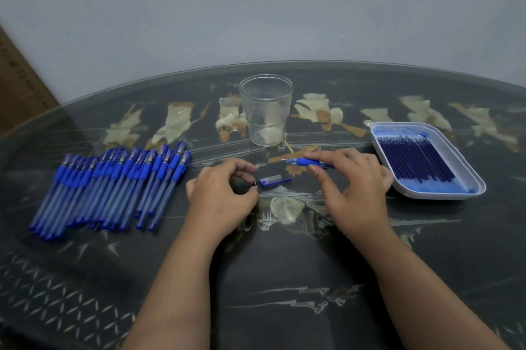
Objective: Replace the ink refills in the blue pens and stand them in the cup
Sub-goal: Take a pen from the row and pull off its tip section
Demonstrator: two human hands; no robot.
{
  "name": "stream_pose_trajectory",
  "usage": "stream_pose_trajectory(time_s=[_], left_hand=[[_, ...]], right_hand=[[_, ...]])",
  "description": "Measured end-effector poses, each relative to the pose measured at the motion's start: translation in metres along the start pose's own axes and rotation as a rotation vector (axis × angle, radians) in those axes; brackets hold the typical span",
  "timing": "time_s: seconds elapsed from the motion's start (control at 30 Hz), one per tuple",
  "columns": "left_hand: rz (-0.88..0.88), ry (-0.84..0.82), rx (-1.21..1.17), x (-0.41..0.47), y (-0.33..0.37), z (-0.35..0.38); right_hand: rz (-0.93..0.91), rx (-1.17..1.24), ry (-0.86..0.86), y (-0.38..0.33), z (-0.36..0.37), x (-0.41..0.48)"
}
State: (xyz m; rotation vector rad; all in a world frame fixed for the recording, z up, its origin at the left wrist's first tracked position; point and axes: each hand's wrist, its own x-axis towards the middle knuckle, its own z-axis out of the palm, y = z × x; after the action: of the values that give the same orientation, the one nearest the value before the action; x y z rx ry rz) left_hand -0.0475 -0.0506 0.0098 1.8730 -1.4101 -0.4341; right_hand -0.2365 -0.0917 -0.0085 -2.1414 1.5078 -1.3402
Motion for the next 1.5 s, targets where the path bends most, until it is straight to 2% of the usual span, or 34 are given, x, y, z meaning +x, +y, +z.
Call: stream_pose_trajectory(time_s=[0.17,0.27,0.37,0.4,0.47,0.53,0.6,0.77,1.17,1.5], left_hand=[[0.008,0.001,-0.057,0.000,-0.001,-0.001],[0.034,0.105,-0.095,-0.001,0.000,0.000],[0.160,0.217,-0.156,-0.002,0.007,0.001],[0.210,0.204,-0.203,-0.003,0.012,0.001],[0.230,0.071,-0.359,-0.008,0.024,0.003],[0.137,-0.131,-0.587,-0.013,0.036,0.007],[0.082,-0.224,-0.673,-0.015,0.040,0.014],[0.054,-0.216,-0.717,-0.014,0.038,0.019],[0.166,-0.191,-0.547,-0.014,0.036,0.017],[0.169,-0.184,-0.535,-0.015,0.036,0.018]], right_hand=[[0.034,-0.026,0.087,-0.006,-0.005,0.001],[0.048,-0.021,0.129,-0.011,-0.008,0.001],[0.016,0.008,0.136,-0.019,-0.009,0.002],[0.006,0.044,0.133,-0.022,-0.011,0.002],[0.024,0.143,0.125,-0.030,-0.015,0.003],[0.153,0.317,0.086,-0.038,-0.022,0.006],[0.308,0.521,0.037,-0.043,-0.027,0.008],[0.422,0.741,-0.054,-0.049,-0.035,0.010],[0.504,0.953,0.082,-0.044,-0.046,0.018],[0.419,0.954,0.197,-0.045,-0.043,0.017]])
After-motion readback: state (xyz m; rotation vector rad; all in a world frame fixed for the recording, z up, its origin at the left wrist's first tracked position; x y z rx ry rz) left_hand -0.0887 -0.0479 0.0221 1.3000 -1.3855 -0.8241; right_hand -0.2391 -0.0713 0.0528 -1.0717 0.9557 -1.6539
